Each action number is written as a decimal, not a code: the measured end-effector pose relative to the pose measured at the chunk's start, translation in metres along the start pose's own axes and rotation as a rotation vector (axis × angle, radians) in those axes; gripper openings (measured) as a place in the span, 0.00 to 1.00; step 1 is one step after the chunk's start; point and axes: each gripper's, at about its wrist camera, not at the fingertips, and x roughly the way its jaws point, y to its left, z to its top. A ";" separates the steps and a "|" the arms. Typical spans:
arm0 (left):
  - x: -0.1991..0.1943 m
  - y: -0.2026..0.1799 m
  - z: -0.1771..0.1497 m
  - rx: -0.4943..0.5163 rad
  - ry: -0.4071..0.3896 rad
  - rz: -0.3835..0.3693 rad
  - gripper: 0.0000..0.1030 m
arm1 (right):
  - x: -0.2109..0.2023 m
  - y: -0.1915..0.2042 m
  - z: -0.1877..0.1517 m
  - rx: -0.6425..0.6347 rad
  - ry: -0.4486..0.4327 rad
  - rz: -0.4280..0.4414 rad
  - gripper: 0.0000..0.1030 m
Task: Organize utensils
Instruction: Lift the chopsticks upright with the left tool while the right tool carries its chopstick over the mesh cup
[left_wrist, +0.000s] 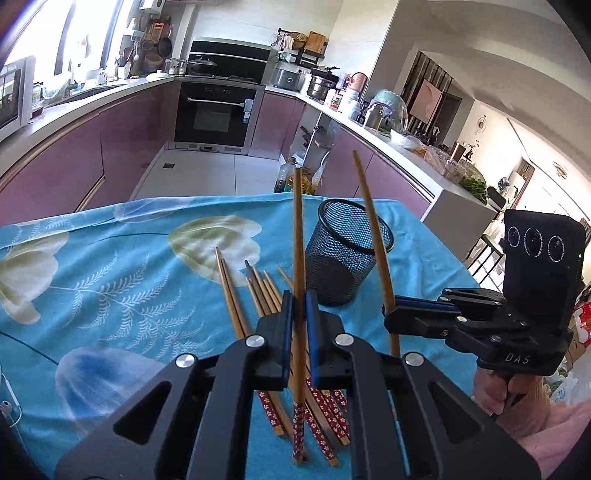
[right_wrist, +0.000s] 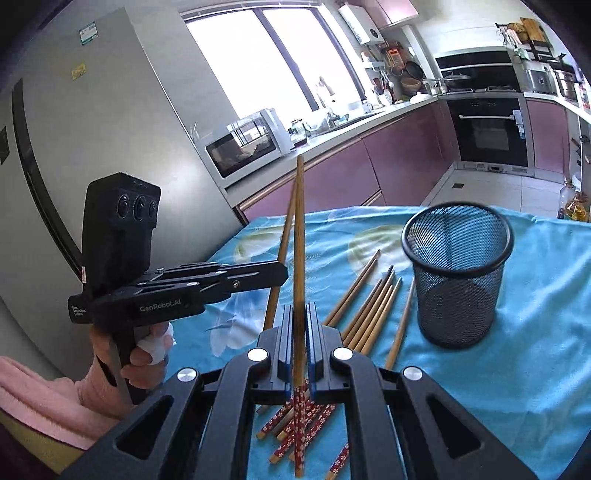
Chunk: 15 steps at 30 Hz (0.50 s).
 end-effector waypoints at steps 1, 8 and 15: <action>-0.003 -0.002 0.003 0.004 -0.011 -0.006 0.08 | -0.003 0.000 0.003 -0.002 -0.014 -0.008 0.05; -0.031 -0.017 0.034 0.026 -0.114 -0.083 0.07 | -0.034 -0.004 0.030 -0.028 -0.135 -0.090 0.05; -0.051 -0.033 0.084 0.032 -0.241 -0.122 0.07 | -0.054 -0.021 0.071 -0.039 -0.247 -0.168 0.05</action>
